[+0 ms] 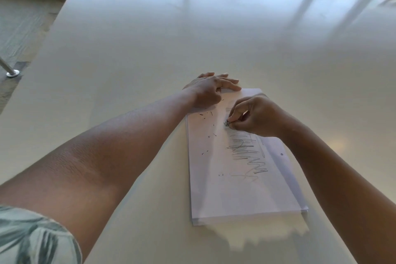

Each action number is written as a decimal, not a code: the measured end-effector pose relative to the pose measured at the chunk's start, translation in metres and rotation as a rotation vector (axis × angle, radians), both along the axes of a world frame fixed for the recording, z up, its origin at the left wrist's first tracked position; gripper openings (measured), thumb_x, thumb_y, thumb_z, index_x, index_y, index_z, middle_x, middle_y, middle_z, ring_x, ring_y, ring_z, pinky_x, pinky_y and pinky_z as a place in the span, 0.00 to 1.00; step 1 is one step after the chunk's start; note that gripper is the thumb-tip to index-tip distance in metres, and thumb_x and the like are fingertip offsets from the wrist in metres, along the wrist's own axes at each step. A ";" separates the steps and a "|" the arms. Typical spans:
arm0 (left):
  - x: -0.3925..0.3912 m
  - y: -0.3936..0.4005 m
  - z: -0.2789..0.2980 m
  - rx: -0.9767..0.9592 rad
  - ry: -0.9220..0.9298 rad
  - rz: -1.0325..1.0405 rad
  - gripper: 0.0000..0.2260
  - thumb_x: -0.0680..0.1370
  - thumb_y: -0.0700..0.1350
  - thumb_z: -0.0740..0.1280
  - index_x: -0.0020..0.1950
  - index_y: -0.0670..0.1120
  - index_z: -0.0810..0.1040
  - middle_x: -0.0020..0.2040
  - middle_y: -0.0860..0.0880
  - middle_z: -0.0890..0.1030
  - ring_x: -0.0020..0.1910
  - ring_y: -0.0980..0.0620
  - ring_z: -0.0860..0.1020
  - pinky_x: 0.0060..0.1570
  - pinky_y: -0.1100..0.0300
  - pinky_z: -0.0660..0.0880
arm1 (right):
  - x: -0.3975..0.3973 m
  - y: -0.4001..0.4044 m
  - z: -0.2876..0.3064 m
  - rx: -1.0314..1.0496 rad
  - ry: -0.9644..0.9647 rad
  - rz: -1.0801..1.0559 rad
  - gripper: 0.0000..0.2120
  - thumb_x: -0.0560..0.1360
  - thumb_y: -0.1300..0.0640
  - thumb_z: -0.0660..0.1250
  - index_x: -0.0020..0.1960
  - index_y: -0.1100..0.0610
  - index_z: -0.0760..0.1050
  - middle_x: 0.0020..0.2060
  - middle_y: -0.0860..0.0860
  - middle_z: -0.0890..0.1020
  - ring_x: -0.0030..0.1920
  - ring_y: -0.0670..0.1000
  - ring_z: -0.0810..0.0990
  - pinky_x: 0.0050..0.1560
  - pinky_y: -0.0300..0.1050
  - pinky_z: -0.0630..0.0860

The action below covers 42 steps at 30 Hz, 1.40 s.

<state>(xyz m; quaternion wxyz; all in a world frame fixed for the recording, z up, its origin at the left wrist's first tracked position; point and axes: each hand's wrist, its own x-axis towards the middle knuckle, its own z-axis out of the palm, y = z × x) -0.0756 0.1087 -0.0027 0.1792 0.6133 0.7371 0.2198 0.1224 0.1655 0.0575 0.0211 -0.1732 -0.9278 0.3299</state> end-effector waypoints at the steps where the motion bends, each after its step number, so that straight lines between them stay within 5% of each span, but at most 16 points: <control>1: 0.000 0.000 0.000 0.003 -0.008 0.003 0.31 0.79 0.36 0.53 0.70 0.66 0.75 0.76 0.68 0.67 0.79 0.65 0.56 0.81 0.55 0.47 | -0.002 -0.001 0.002 0.019 -0.028 -0.001 0.10 0.68 0.63 0.77 0.36 0.48 0.84 0.39 0.44 0.84 0.39 0.45 0.82 0.47 0.40 0.81; 4: 0.000 0.000 0.000 0.008 -0.028 0.008 0.30 0.79 0.36 0.52 0.70 0.66 0.76 0.75 0.68 0.68 0.79 0.66 0.56 0.81 0.57 0.46 | -0.009 -0.005 0.005 0.098 -0.102 -0.008 0.09 0.68 0.63 0.75 0.35 0.50 0.84 0.37 0.44 0.83 0.38 0.45 0.81 0.44 0.41 0.81; 9: -0.002 0.002 -0.006 0.032 -0.042 -0.019 0.30 0.80 0.35 0.53 0.70 0.64 0.76 0.76 0.66 0.69 0.80 0.64 0.57 0.81 0.57 0.46 | -0.011 -0.009 0.008 0.157 -0.146 -0.004 0.08 0.70 0.62 0.74 0.36 0.50 0.84 0.35 0.41 0.81 0.35 0.40 0.78 0.36 0.29 0.71; 13: -0.003 0.003 -0.003 0.054 -0.086 -0.022 0.25 0.82 0.34 0.56 0.73 0.56 0.76 0.76 0.58 0.72 0.80 0.58 0.60 0.80 0.56 0.49 | -0.011 -0.010 0.006 0.169 -0.140 -0.018 0.06 0.70 0.62 0.74 0.39 0.51 0.86 0.38 0.42 0.82 0.37 0.41 0.79 0.39 0.34 0.78; 17: 0.003 -0.007 0.001 0.186 -0.154 0.115 0.17 0.84 0.39 0.62 0.67 0.55 0.82 0.69 0.56 0.80 0.75 0.59 0.69 0.77 0.57 0.63 | -0.011 -0.011 0.005 0.192 -0.137 -0.007 0.05 0.72 0.61 0.72 0.40 0.53 0.86 0.40 0.45 0.83 0.39 0.45 0.80 0.42 0.39 0.80; 22: 0.020 -0.021 0.008 0.370 -0.185 0.306 0.09 0.82 0.47 0.69 0.59 0.54 0.86 0.53 0.58 0.87 0.50 0.62 0.84 0.59 0.58 0.79 | -0.009 -0.011 0.004 0.204 -0.129 -0.008 0.06 0.72 0.61 0.72 0.38 0.52 0.84 0.41 0.47 0.81 0.38 0.46 0.80 0.38 0.37 0.78; 27: 0.036 -0.031 0.017 0.435 -0.251 0.461 0.08 0.77 0.54 0.75 0.55 0.56 0.86 0.42 0.58 0.84 0.25 0.59 0.74 0.37 0.63 0.76 | -0.005 -0.011 0.004 0.204 -0.109 -0.009 0.05 0.72 0.61 0.71 0.40 0.54 0.84 0.39 0.46 0.81 0.40 0.45 0.79 0.34 0.31 0.69; 31: 0.046 -0.041 0.019 0.443 -0.294 0.504 0.12 0.74 0.60 0.77 0.55 0.58 0.85 0.37 0.57 0.83 0.25 0.60 0.70 0.33 0.65 0.72 | 0.000 -0.012 0.003 0.152 -0.080 -0.038 0.04 0.72 0.60 0.73 0.41 0.52 0.84 0.39 0.45 0.81 0.38 0.42 0.78 0.35 0.31 0.69; 34: 0.054 -0.050 0.019 0.411 -0.282 0.453 0.13 0.75 0.61 0.75 0.56 0.58 0.85 0.42 0.58 0.84 0.27 0.59 0.70 0.34 0.66 0.69 | 0.001 -0.013 0.004 0.143 -0.061 -0.049 0.04 0.72 0.61 0.72 0.42 0.54 0.85 0.39 0.47 0.82 0.37 0.45 0.79 0.35 0.35 0.74; 38: 0.062 -0.065 0.013 0.362 -0.194 0.388 0.20 0.75 0.67 0.68 0.62 0.59 0.82 0.51 0.63 0.82 0.52 0.59 0.78 0.51 0.63 0.73 | 0.001 -0.011 0.005 0.148 -0.052 -0.041 0.05 0.72 0.60 0.71 0.42 0.54 0.85 0.40 0.49 0.83 0.37 0.48 0.80 0.39 0.40 0.79; 42: 0.064 -0.084 0.018 0.292 -0.114 0.349 0.30 0.71 0.70 0.68 0.69 0.56 0.78 0.62 0.60 0.80 0.64 0.59 0.74 0.67 0.56 0.71 | 0.002 -0.008 0.004 0.152 -0.060 -0.001 0.11 0.72 0.60 0.70 0.33 0.49 0.79 0.38 0.49 0.81 0.38 0.49 0.78 0.36 0.38 0.73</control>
